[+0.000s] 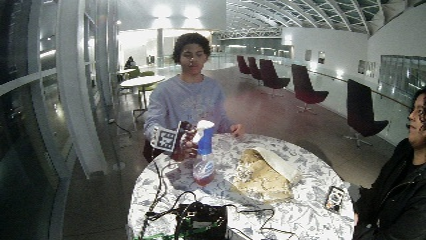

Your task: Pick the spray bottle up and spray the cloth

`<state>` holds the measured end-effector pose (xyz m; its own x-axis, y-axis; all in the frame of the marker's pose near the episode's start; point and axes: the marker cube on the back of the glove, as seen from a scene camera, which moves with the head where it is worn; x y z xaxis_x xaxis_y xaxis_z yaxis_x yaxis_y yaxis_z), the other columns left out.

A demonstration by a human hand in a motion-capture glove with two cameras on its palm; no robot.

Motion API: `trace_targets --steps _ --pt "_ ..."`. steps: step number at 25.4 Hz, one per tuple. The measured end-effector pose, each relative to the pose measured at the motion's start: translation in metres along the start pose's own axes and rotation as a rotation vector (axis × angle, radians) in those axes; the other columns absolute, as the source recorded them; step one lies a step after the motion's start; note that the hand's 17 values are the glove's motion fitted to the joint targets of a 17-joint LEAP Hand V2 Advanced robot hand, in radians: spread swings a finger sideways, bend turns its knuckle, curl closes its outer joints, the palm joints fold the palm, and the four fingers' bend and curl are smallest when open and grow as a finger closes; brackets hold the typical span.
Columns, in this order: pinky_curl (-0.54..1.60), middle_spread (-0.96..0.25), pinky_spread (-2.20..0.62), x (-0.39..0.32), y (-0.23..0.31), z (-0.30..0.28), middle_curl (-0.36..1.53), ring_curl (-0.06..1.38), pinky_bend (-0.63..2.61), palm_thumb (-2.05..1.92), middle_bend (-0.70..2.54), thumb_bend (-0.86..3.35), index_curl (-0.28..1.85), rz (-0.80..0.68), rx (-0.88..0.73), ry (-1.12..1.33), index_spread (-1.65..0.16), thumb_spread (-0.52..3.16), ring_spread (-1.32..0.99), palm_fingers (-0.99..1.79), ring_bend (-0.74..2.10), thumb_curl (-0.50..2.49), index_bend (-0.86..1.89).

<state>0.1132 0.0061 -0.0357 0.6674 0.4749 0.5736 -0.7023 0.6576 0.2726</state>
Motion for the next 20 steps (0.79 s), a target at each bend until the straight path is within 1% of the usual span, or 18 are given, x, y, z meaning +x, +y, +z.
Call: trace_targets --steps 4,10,17,20 --pt "0.35 -0.02 0.14 0.008 -0.024 -0.003 0.32 0.32 0.50 0.52 0.25 0.05 0.15 0.080 0.073 0.010 -0.35 0.96 0.01 0.47 0.39 0.24 0.04" --pt "0.34 -0.02 0.17 0.014 -0.047 0.023 0.35 0.32 0.44 0.53 0.33 0.00 0.15 0.147 0.130 0.027 -0.36 0.95 0.03 0.39 0.38 0.25 0.08" --pt "0.31 -0.01 0.22 0.017 -0.068 0.045 0.38 0.32 0.32 0.52 0.39 -0.03 0.16 0.126 0.223 0.108 -0.35 0.92 0.06 0.34 0.39 0.26 0.13" --pt "0.29 -0.02 0.24 0.022 -0.076 0.050 0.38 0.31 0.27 0.68 0.40 0.05 0.20 0.110 0.272 0.138 -0.33 0.94 0.06 0.46 0.38 0.30 0.21"
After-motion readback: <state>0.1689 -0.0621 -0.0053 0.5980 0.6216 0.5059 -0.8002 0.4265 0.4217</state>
